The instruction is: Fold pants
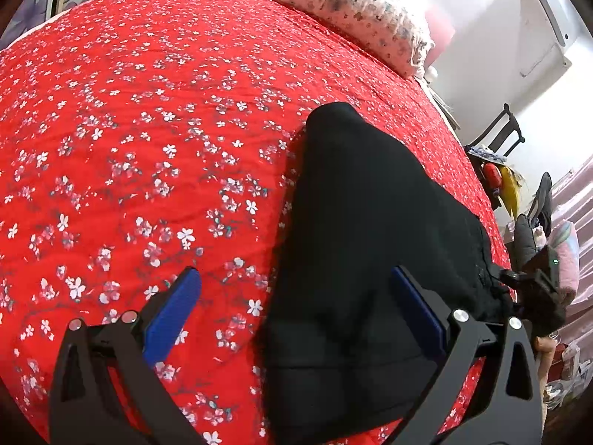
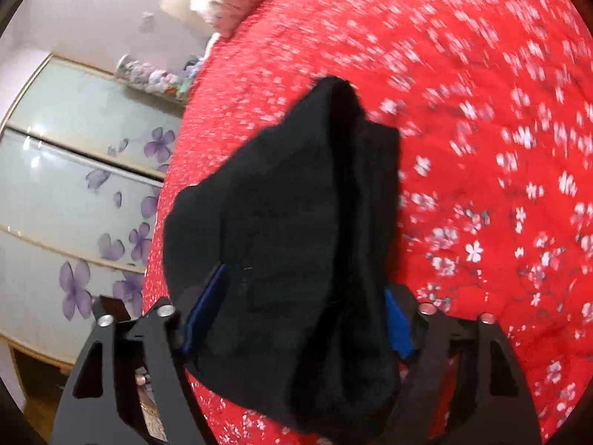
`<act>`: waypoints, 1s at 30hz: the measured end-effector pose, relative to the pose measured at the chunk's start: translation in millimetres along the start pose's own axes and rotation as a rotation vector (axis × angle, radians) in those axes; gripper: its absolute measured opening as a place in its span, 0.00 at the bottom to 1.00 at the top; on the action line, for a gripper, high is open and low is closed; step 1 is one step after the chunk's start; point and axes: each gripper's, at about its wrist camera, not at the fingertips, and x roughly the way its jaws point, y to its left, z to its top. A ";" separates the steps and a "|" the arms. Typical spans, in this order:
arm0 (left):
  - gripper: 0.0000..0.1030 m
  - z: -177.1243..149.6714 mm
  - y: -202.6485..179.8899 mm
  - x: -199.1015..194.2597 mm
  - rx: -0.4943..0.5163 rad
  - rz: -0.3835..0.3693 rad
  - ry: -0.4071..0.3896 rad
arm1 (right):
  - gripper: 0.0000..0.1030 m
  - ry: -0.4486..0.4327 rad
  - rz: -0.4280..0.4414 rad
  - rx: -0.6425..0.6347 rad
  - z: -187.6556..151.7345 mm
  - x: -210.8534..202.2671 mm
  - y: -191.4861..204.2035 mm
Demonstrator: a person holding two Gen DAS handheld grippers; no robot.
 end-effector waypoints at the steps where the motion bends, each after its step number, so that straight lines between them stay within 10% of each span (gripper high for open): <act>1: 0.98 0.1 0.4 -0.1 -0.001 -0.003 0.000 | 0.67 -0.009 0.006 0.010 -0.4 -0.4 -4.5; 9: 0.98 1.3 9.4 -5.1 -0.028 -0.030 -0.006 | 0.36 -0.075 0.136 0.060 0.4 -5.8 -15.9; 17: 0.98 8.7 17.5 -9.1 -0.075 -0.061 -0.029 | 0.35 -0.176 0.014 -0.297 -16.6 -25.6 62.4; 30: 0.97 51.6 10.7 30.2 -0.042 -0.226 0.131 | 0.35 -0.148 -0.010 -0.217 -11.4 -16.9 39.8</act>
